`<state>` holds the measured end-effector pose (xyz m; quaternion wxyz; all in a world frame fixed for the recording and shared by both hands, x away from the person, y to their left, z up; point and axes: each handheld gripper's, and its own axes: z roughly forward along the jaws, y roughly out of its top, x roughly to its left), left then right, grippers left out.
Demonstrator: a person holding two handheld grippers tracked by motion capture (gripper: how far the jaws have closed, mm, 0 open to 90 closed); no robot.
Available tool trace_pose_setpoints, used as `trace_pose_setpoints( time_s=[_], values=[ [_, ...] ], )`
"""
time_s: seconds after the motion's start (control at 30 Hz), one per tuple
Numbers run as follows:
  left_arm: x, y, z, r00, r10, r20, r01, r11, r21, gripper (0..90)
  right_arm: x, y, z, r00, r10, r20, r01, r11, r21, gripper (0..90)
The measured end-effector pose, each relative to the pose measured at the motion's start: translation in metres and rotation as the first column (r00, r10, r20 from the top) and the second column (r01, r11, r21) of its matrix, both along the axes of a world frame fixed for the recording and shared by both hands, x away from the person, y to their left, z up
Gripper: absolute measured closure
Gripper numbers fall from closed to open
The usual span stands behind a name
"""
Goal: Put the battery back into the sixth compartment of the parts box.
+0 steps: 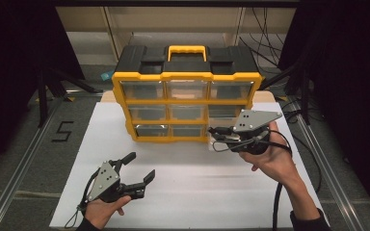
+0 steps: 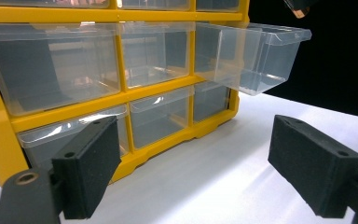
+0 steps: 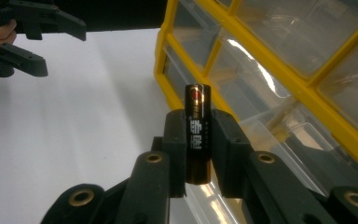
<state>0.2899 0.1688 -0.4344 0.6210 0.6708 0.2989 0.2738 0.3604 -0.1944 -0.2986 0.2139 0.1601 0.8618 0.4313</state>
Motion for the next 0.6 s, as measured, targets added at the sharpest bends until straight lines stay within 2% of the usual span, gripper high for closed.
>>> trace_pose_setpoints(
  time_s=[0.6],
  values=[
    [0.000, 0.000, 0.000, 1.0000, 0.000, -0.002, 0.000, 1.0000, -0.001, 16.2, 0.008, -0.019, 0.002, 0.9973, -0.072, 0.014, 0.072, 0.997, 0.021, 76.9]
  ],
)
